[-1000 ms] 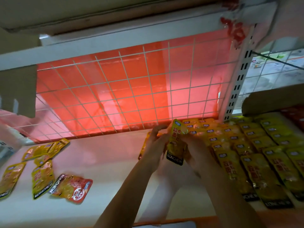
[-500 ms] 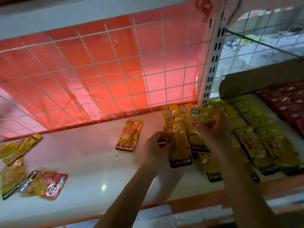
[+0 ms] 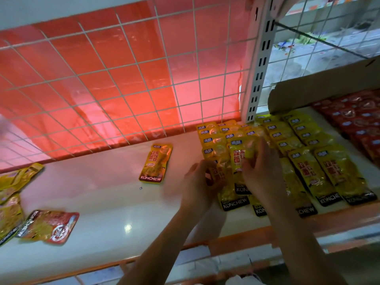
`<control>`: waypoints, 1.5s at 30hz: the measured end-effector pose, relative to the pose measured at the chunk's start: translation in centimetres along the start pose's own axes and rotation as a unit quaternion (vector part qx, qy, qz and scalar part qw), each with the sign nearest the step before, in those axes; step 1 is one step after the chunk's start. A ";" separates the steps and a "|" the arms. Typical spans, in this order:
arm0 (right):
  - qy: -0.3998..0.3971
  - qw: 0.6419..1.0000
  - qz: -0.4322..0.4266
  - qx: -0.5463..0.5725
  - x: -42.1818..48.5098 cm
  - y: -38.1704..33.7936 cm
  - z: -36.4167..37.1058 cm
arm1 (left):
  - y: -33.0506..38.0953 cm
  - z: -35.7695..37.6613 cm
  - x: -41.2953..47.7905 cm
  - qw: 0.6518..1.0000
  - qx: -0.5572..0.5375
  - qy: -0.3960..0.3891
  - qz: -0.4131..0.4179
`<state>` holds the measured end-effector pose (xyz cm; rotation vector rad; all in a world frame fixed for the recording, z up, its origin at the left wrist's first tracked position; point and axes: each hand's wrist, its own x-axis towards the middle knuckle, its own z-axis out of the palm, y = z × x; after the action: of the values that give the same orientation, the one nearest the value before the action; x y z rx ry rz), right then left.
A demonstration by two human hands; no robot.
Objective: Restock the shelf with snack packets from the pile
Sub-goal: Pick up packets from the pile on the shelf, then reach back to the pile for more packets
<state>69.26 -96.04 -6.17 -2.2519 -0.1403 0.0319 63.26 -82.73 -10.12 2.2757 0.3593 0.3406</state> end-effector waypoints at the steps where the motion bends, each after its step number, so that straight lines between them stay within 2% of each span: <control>1: -0.006 1.000 -0.005 -0.007 -0.5 -0.1 0.4 | -0.1 0.1 -0.1 1.000 -0.002 0.003 0.008; 7: -0.053 0.992 -0.054 -0.103 -3.0 -0.2 2.2 | -0.1 -0.2 -0.2 0.999 -0.037 0.012 0.002; 19: -0.009 0.964 -0.075 -0.255 -5.7 0.7 3.8 | -1.0 -0.9 -0.3 0.999 -0.028 0.012 0.031; 28: 0.052 0.964 -0.081 -0.249 -6.6 0.3 4.6 | -1.5 -1.7 0.0 0.999 -0.037 0.008 -0.003; 34: 0.103 0.966 -0.104 -0.213 -6.6 -1.9 5.7 | -2.7 -4.6 -0.1 0.998 0.031 0.039 0.025; 38: 0.052 0.964 -0.139 -0.222 -6.6 -4.0 7.5 | -4.7 -7.0 0.1 0.987 0.122 0.103 0.020; 41: 0.010 0.966 -0.154 -0.207 -7.0 -5.5 9.2 | -6.4 -8.5 1.5 0.964 0.233 0.108 -0.075; 43: 0.031 0.975 -0.158 -0.154 -7.6 -6.4 10.3 | -7.2 -8.9 2.5 0.949 0.271 0.095 -0.133; 45: 0.051 0.969 -0.191 -0.148 -8.0 -7.3 11.2 | -7.7 -8.9 3.2 0.945 0.284 0.082 -0.141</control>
<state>59.82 -83.78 -7.81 -2.4783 -0.5537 -0.3307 61.91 -70.57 -9.66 2.7059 0.9648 0.3039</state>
